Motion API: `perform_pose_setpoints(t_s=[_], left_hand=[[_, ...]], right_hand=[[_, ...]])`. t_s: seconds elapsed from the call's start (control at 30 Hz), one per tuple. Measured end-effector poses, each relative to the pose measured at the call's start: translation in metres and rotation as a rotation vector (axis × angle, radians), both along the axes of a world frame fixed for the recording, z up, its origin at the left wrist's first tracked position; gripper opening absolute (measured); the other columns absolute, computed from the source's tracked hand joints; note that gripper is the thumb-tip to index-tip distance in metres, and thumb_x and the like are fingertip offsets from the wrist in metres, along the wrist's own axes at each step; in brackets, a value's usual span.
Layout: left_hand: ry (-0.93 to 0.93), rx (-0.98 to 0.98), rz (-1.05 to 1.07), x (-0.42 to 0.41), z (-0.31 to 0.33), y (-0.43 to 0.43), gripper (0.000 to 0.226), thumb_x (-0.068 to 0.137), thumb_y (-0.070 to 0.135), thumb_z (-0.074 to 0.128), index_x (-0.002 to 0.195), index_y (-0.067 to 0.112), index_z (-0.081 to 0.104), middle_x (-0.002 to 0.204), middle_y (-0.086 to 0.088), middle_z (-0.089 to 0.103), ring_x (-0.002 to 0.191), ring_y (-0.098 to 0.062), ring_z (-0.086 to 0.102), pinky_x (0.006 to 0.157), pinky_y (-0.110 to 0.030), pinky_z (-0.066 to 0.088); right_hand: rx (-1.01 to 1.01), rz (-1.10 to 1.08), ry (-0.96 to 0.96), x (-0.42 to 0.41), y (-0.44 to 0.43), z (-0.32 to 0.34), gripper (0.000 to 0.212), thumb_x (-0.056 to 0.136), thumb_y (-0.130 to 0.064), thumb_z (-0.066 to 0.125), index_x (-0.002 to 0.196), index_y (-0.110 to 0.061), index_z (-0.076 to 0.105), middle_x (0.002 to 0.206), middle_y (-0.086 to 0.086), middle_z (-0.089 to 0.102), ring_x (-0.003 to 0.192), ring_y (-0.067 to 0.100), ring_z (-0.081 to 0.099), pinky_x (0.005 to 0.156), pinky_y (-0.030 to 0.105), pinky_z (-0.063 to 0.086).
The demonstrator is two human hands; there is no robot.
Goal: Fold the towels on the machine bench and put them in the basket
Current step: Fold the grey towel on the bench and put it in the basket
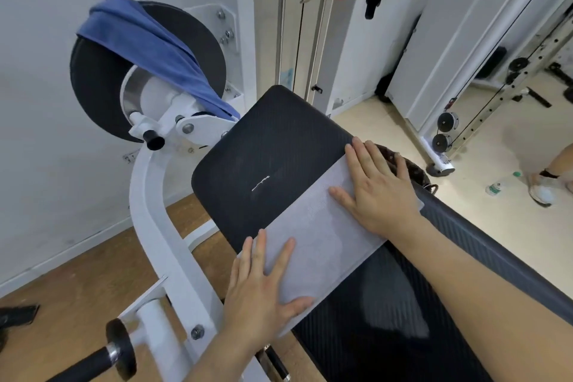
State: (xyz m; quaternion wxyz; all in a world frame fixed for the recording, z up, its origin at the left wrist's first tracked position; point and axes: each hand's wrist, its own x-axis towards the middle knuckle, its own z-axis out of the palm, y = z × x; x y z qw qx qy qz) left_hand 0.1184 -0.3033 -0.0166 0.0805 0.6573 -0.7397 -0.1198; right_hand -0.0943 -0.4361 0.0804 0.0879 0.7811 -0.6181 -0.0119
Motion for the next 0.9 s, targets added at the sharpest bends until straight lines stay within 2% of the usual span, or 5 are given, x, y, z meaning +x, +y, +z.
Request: perform_pose_setpoints(t_s=[0.2,0.33,0.6,0.8,0.9], left_hand=[[0.061,0.199,0.043,-0.002,0.015,0.000,0.100,0.067,0.088,0.043,0.131,0.064,-0.031,0.156,0.007,-0.032,0.145,-0.026,-0.025,0.119,-0.052,0.007],[0.215,0.231,0.083,-0.003,0.019,0.002,0.102,0.066,0.081,0.057,0.129,0.070,-0.023,0.156,0.012,-0.030,0.144,-0.022,-0.026,0.120,-0.051,0.006],[0.920,0.165,0.521,0.032,-0.005,0.013,0.035,0.099,0.032,0.049,0.133,0.033,0.041,0.130,0.013,0.051,0.118,-0.007,0.053,0.087,-0.017,0.046],[1.013,0.276,0.657,0.053,-0.016,-0.001,0.033,0.090,0.040,0.063,0.119,0.027,0.055,0.109,0.005,0.065,0.101,-0.012,0.064,0.092,-0.033,0.052],[1.059,0.380,0.636,0.057,-0.019,-0.007,0.036,0.083,0.039,0.069,0.114,0.024,0.061,0.103,0.003,0.072,0.094,-0.015,0.069,0.088,-0.038,0.057]], right_hand=[[-0.099,0.198,-0.098,0.026,0.038,0.000,0.062,0.093,-0.035,0.048,0.148,-0.013,0.033,0.157,0.007,0.028,0.146,0.024,0.023,0.112,0.054,0.023],[0.048,0.384,-0.104,0.051,0.095,-0.038,0.062,0.091,-0.044,0.034,0.140,-0.009,0.048,0.149,0.009,0.042,0.140,0.024,0.036,0.111,0.050,0.029],[0.070,0.335,-0.033,0.050,0.094,-0.056,0.070,0.092,-0.053,0.027,0.144,-0.009,0.041,0.153,0.008,0.036,0.142,0.024,0.032,0.113,0.052,0.017],[-0.047,0.272,-0.184,0.081,0.115,-0.049,0.065,0.063,-0.023,0.081,0.124,-0.011,0.061,0.135,0.013,0.056,0.125,0.032,0.054,0.098,0.051,0.033],[-0.005,0.249,-0.278,0.101,0.140,-0.058,0.060,0.055,-0.013,0.080,0.113,-0.013,0.065,0.121,0.010,0.061,0.106,0.030,0.062,0.077,0.040,0.051]])
